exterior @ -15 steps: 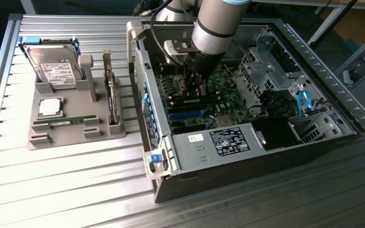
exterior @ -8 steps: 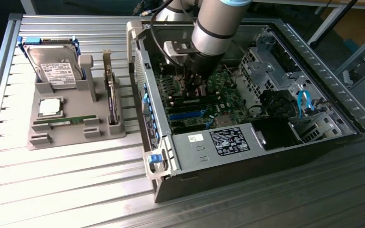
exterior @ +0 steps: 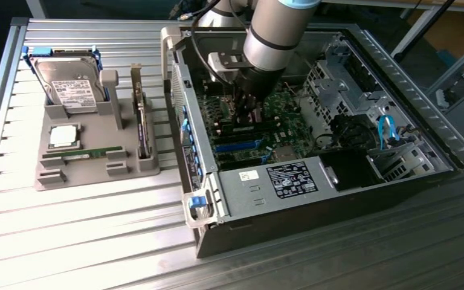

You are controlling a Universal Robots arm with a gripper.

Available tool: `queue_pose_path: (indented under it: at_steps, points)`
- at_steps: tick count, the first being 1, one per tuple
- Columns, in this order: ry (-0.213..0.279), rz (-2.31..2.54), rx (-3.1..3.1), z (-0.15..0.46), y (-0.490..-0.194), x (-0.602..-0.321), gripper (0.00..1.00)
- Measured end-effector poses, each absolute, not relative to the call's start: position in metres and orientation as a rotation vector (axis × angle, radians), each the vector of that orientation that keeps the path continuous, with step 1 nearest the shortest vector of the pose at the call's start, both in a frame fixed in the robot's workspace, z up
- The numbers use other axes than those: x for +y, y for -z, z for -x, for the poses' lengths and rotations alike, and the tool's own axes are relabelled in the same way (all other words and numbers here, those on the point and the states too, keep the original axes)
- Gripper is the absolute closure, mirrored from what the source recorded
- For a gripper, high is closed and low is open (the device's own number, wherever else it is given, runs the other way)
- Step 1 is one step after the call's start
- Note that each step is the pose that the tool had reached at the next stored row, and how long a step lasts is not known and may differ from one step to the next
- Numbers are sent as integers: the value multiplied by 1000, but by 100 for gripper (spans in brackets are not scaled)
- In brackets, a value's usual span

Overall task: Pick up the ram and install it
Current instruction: 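Press down the ram until it locks into place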

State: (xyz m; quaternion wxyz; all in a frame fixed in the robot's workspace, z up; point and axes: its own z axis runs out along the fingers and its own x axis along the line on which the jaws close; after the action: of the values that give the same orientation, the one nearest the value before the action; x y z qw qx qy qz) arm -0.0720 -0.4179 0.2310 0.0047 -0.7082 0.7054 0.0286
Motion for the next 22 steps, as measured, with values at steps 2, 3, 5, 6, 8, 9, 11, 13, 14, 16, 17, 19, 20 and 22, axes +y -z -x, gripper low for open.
queue_pose_path:
  at_steps: [2, 3, 5, 6, 8, 9, 11, 13, 14, 16, 17, 19, 20, 22]
  points:
    - [-90, 2218, 2210, 72, -230, -418, 89]
    - [-90, 2218, 2210, 72, -230, -418, 89]
    - [-90, 2218, 2209, 72, -229, -418, 89]
    - [-90, 2218, 2209, 72, -229, -418, 89]
    - [-89, 2218, 2210, 72, -229, -418, 89]
    - [-90, 2218, 2209, 72, -229, -418, 89]
    - [-89, 2218, 2209, 72, -229, -418, 89]
    - [-90, 2217, 2208, 72, -231, -418, 89]
    - [-90, 2217, 2208, 72, -233, -418, 89]
    - [-89, 2218, 2209, 72, -237, -418, 89]
    - [-89, 2219, 2209, 72, -240, -418, 89]
    - [-88, 2219, 2210, 72, -247, -418, 89]
    - [-88, 2219, 2210, 72, -249, -418, 89]
    - [-88, 2219, 2210, 72, -255, -418, 89]
